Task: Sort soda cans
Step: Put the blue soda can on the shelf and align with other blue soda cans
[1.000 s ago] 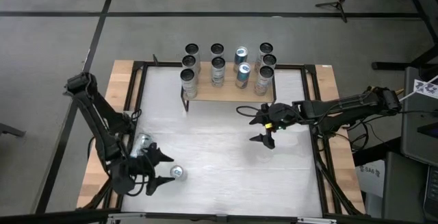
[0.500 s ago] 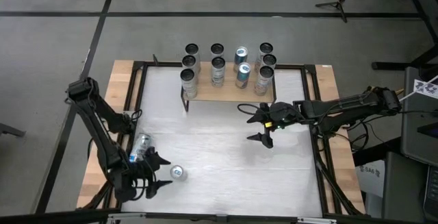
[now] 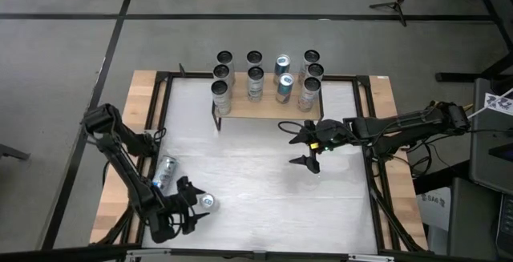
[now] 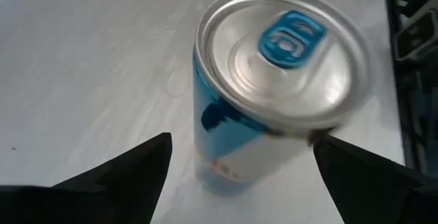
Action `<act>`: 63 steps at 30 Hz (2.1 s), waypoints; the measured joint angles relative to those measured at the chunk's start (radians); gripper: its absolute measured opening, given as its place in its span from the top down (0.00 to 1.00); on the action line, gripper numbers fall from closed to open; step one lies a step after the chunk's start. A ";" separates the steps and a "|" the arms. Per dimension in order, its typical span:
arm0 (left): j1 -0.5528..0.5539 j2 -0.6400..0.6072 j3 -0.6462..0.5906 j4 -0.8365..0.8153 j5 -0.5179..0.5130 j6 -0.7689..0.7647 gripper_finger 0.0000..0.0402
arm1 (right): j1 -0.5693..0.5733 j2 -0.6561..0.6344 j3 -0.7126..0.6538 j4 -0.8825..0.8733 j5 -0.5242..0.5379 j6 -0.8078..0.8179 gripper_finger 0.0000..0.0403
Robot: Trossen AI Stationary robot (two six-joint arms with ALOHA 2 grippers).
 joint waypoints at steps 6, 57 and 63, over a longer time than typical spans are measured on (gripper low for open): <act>0.043 0.049 0.000 0.076 0.004 0.000 0.13 | 0.000 0.000 0.000 0.000 0.000 0.000 0.12; 0.643 0.068 0.000 0.328 -0.229 0.343 0.45 | 0.000 0.000 0.000 0.202 0.002 -0.001 0.12; 0.654 0.087 0.000 0.331 -0.221 0.312 0.45 | 0.000 0.000 0.000 0.202 0.002 -0.001 0.12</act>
